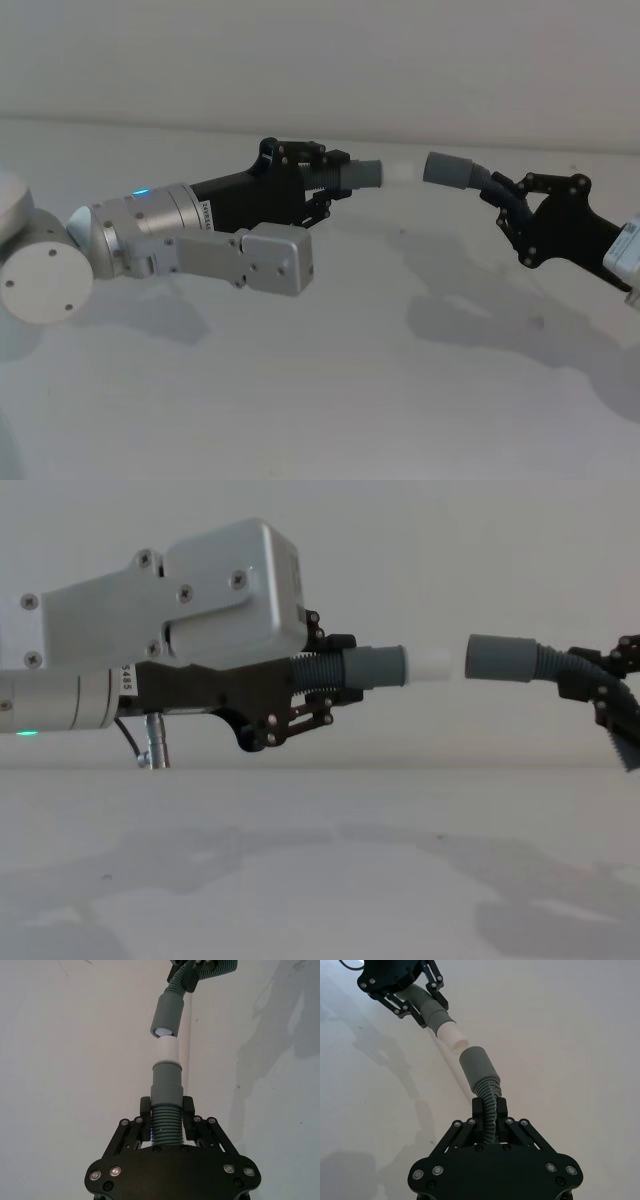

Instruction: Use both hands to pick up one end of the pipe from the table, align the ends, and insert them.

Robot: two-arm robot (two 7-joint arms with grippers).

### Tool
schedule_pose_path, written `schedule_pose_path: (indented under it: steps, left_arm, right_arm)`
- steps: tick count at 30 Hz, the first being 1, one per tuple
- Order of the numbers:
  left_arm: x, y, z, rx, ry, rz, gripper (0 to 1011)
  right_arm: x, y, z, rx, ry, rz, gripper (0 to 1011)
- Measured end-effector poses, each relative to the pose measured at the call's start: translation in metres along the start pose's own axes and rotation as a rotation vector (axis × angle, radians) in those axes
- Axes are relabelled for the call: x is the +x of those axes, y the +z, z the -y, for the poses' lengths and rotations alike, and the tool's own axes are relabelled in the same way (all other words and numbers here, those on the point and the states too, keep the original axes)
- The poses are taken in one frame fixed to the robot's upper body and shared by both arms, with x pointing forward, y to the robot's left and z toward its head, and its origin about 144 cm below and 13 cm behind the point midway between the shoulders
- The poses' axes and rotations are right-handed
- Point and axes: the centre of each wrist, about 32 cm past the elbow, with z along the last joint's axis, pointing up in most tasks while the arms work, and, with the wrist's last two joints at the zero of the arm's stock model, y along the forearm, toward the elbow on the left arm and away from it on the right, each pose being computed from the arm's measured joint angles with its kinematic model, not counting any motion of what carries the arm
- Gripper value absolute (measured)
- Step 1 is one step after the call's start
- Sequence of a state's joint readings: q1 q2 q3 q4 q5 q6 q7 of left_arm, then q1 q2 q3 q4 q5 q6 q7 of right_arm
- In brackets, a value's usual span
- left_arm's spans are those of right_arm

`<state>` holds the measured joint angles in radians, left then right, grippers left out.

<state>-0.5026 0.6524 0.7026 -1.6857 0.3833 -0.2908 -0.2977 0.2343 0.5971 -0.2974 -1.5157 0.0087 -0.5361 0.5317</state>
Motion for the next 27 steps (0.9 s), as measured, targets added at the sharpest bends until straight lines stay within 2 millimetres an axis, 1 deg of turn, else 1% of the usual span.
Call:
schedule_pose_path:
  steps: [13, 27]
  left_arm:
    - [0.0000, 0.0000, 0.0000, 0.000, 0.000, 0.000, 354]
    - [0.0000, -0.0001, 0.0000, 0.000, 0.000, 0.000, 354]
  right_arm:
    - [0.0018, 0.0002, -0.0058, 0.004, 0.027, 0.012, 147]
    - [0.0036, -0.0021, -0.0067, 0.028, 0.045, 0.026, 147]
